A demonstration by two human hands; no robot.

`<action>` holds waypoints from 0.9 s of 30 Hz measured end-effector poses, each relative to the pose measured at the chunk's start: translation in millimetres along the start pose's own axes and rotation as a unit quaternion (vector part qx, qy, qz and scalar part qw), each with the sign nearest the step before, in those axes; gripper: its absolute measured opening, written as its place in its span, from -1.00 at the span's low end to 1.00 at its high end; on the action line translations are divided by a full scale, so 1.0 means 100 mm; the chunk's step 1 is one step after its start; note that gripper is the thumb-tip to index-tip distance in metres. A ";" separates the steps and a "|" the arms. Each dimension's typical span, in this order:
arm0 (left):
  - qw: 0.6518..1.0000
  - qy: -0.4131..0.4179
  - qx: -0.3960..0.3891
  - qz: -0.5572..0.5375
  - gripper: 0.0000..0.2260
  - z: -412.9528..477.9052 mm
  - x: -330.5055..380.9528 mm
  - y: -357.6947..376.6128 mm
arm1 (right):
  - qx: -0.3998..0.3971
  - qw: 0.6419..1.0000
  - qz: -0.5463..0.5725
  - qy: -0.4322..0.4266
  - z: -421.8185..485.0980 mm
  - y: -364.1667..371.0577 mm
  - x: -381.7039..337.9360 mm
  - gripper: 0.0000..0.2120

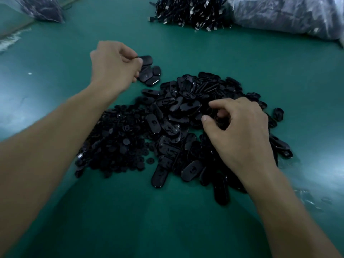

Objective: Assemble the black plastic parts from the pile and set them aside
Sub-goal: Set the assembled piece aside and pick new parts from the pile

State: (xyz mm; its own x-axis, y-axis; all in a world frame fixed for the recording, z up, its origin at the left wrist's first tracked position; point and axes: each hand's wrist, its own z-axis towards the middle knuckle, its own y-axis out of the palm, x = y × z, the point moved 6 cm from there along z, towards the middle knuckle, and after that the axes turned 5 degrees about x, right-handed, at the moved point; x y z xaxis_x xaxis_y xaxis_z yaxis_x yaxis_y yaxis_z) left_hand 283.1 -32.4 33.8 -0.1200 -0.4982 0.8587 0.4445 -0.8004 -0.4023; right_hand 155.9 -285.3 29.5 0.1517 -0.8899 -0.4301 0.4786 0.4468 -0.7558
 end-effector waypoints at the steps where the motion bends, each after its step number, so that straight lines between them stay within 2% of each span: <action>1: 1.000 -0.006 0.004 0.018 -0.86 0.07 -0.03 0.01 | -0.011 1.000 -0.010 0.000 -0.01 0.01 0.00 -0.66; 6: 0.996 0.003 -0.017 0.093 -0.73 0.22 -0.12 0.13 | -0.056 0.998 -0.027 -0.007 -0.03 0.08 -0.04 -0.53; 12: 0.990 0.013 0.002 0.139 -0.75 0.21 -0.17 0.15 | -0.052 0.997 -0.050 0.011 -0.03 0.09 0.03 -0.61; 17: 0.995 0.045 0.048 0.081 -0.86 0.11 0.09 0.09 | -0.048 0.997 -0.060 0.018 -0.05 0.12 0.01 -0.58; 22: 0.999 0.052 -0.009 -0.012 -0.86 -0.30 0.47 0.13 | -0.046 0.997 -0.061 0.022 -0.04 0.10 -0.03 -0.57; 27: 0.995 0.078 -0.060 -0.030 -0.85 -0.68 0.53 0.20 | -0.053 0.997 -0.046 0.028 -0.02 -0.03 -0.04 -0.60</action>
State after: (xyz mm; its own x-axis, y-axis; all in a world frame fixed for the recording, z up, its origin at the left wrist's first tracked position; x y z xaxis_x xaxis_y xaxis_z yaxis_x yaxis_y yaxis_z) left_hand 225.2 -96.9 49.6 -0.2836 -0.4864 0.8264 0.3244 -0.8597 -0.3947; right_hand 152.2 -283.2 32.5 0.0607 -0.9225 -0.3813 0.3943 0.3731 -0.8398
